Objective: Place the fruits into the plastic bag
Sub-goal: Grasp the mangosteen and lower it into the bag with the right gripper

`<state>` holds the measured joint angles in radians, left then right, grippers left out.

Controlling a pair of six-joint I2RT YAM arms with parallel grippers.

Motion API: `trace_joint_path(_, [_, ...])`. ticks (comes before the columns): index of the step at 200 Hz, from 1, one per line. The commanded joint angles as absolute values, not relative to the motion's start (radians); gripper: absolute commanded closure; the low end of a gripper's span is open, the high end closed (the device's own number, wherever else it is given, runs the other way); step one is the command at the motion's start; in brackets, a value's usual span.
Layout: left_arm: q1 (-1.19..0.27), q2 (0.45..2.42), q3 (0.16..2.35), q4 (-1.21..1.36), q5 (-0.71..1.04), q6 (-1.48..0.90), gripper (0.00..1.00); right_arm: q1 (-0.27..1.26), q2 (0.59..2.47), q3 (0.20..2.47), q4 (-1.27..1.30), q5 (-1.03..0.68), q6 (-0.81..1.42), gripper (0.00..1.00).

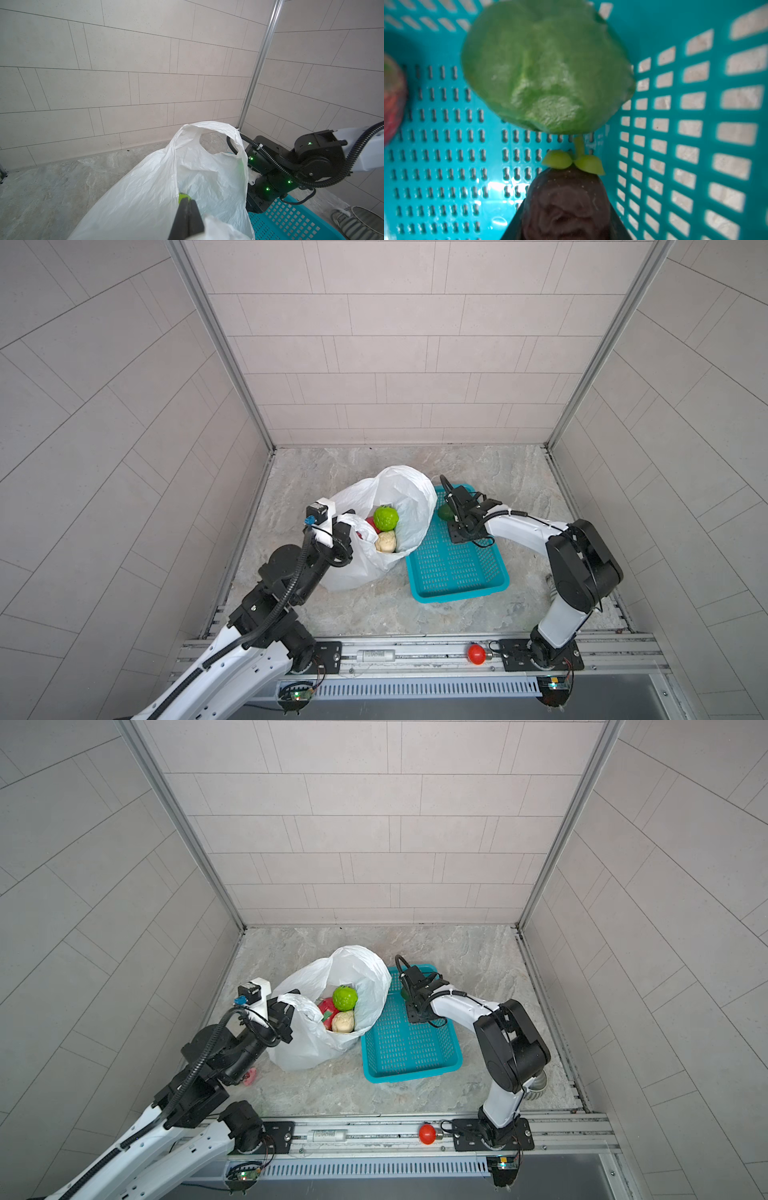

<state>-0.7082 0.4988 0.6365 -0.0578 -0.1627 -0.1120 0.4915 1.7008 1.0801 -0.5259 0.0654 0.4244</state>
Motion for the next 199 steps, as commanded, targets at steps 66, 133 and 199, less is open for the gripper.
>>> trace_joint_path(66, [-0.708, 0.517, 0.629, -0.01, -0.163, -0.104, 1.0, 0.671, 1.233, 1.007, -0.42, -0.276, 0.247, 0.72])
trace_joint_path(133, [-0.709, 0.502, 0.624, -0.013, -0.16, -0.116, 1.0, 0.747, 1.131, 1.133, -0.33, -0.277, 0.262, 0.73])
trace_joint_path(199, [-0.708, 0.482, 0.635, -0.023, -0.154, -0.111, 1.0, 0.866, 1.515, 1.363, -0.4, -0.379, 0.197, 0.7])
